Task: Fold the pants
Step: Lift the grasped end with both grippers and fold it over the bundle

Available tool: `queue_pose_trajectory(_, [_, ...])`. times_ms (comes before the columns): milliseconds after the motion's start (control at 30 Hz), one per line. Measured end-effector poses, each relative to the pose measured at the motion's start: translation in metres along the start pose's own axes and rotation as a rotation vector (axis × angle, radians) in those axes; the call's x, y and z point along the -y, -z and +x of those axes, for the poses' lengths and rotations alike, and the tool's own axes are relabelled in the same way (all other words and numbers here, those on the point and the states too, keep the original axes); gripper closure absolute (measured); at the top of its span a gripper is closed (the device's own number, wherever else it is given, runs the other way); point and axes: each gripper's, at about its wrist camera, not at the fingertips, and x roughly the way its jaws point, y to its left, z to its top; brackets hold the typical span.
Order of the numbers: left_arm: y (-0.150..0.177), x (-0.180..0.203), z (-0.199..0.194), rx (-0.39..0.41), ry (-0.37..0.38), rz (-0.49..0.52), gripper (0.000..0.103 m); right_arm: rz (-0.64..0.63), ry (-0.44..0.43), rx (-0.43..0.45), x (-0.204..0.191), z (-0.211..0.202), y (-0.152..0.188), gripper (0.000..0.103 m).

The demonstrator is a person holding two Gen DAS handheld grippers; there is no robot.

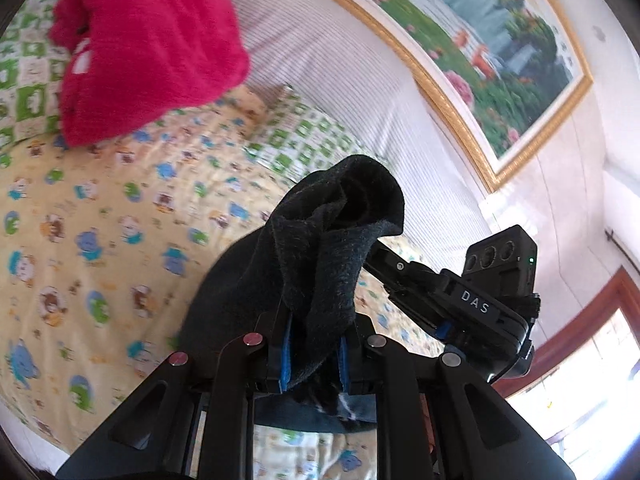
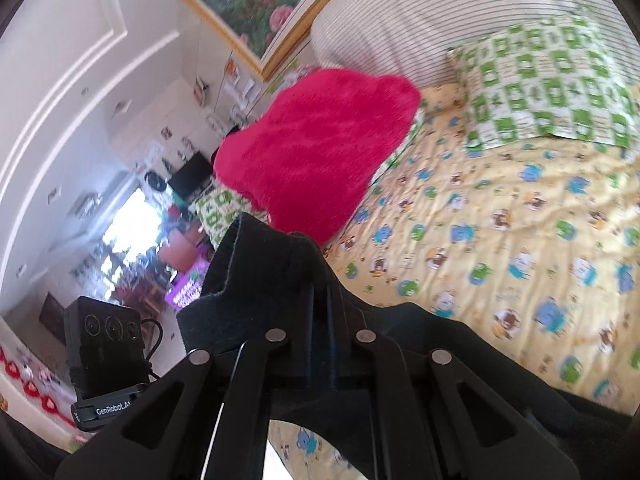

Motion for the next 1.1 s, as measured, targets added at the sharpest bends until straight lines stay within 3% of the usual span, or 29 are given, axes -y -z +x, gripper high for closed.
queue_pose_trajectory(667, [0.048,0.083,0.066,-0.19,0.052,0.163,0.086,0.192,0.046,0.169,0.07,-0.104,0.047,0.096])
queue_pose_trajectory(1100, [0.08,0.119,0.118,-0.299,0.048,0.254,0.086,0.322,0.083,0.241,0.123,-0.136,0.076,0.097])
